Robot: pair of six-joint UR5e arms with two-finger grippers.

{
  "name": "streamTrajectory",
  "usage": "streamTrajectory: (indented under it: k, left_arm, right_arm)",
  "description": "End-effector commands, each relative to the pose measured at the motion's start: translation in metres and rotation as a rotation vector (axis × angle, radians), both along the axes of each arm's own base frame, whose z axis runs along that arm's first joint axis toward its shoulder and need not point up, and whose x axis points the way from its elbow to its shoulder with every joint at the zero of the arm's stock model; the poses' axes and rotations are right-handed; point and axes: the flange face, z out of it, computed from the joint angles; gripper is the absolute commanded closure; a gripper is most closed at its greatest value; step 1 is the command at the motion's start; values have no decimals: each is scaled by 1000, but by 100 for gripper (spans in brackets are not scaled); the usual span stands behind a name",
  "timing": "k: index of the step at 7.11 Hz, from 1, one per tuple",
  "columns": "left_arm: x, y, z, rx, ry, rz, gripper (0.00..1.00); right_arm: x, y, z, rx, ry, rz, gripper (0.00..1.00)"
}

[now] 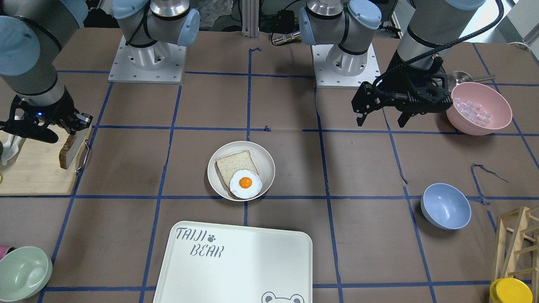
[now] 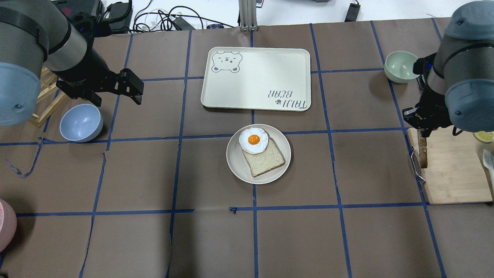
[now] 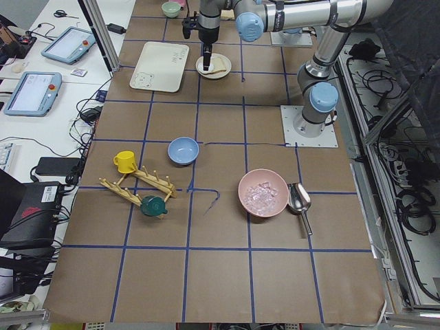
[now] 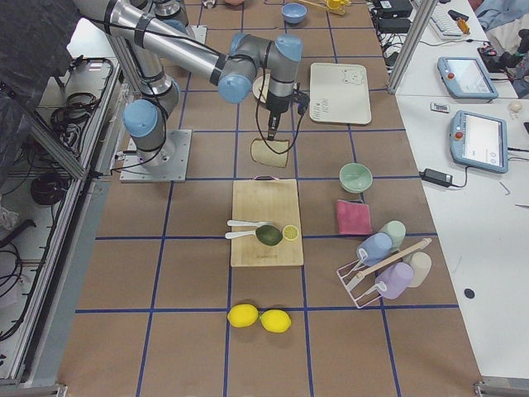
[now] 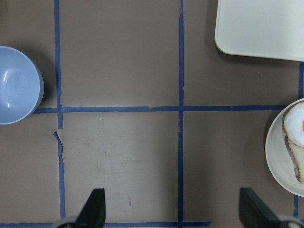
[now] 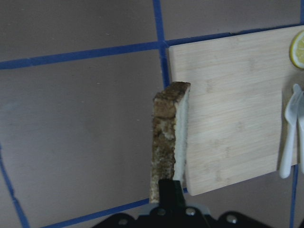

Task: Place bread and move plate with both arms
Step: 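Lift the bread slice with the right gripper and carry it over the plate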

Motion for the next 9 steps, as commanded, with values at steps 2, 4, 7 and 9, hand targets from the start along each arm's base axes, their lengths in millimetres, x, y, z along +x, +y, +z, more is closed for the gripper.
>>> streamTrajectory:
  k: [2, 4, 7, 9]
  left_arm:
    - [0, 0, 0, 2, -1, 0, 0]
    - [0, 3, -1, 8, -2, 0, 0]
    - [0, 4, -2, 8, -1, 0, 0]
    - [0, 2, -1, 0, 5, 3, 0]
  right_arm:
    - [186, 17, 16, -113, -81, -14, 100]
    - [318, -12, 28, -178, -102, 33, 100]
    - [355, -22, -4, -186, -31, 163, 100]
    - [355, -26, -26, -160, 5, 223, 100]
